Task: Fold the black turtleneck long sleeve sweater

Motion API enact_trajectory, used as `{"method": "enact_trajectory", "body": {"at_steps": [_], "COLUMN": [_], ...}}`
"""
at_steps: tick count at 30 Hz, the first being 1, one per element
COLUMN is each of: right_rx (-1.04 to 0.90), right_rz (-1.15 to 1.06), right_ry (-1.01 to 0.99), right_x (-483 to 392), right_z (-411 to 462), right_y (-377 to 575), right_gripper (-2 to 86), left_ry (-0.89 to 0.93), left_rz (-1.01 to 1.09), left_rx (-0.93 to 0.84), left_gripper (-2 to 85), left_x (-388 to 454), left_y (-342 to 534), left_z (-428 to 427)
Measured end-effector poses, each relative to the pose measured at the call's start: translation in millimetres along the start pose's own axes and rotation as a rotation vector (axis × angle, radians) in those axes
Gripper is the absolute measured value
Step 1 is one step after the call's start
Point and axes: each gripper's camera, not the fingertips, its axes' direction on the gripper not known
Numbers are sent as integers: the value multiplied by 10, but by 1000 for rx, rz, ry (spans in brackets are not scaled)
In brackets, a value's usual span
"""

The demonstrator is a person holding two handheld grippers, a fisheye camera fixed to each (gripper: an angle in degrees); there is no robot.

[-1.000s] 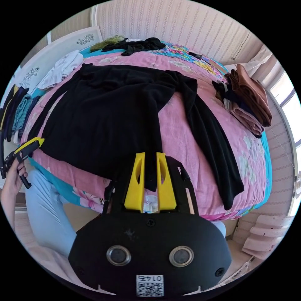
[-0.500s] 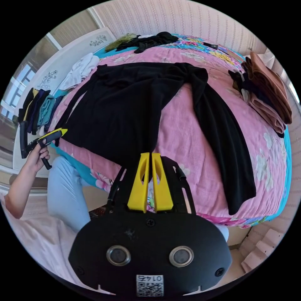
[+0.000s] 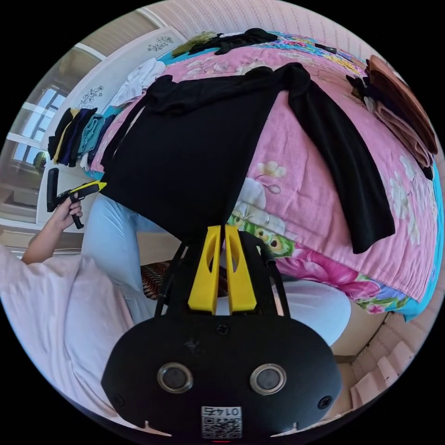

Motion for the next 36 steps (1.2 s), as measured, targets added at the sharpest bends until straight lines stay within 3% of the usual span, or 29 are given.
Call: {"method": "enact_trajectory", "body": {"at_steps": [3, 7, 13, 20, 24, 29, 36], "right_rx": [-29, 92, 227, 183, 116, 135, 176], "right_rz": [-41, -59, -179, -229, -256, -316, -403], "right_ry": [79, 128, 96, 282, 339, 351, 393], "right_x": [-29, -7, -309, -651, -683, -734, -761], "right_z": [-124, -494, -548, -162, 91, 46, -195], "right_y": [-45, -241, -1131, -1952, -2120, -2118, -2114], "right_gripper": [56, 76, 99, 119, 101, 17, -4], "left_ry": [-72, -142, -49, -29, -46, -24, 55], "left_rz": [1, 82, 126, 99, 70, 112, 200], "left_rx": [22, 117, 289, 189, -6, 15, 61], "left_gripper": [0, -5, 48, 77, 58, 21, 2], "left_x": [-34, 41, 262, 448, 441, 513, 708], "left_y": [-83, -359, -1324, -2353, -2712, -2891, -3159], "left_z": [-205, -640, -484, 289, 733, 667, 371]}}
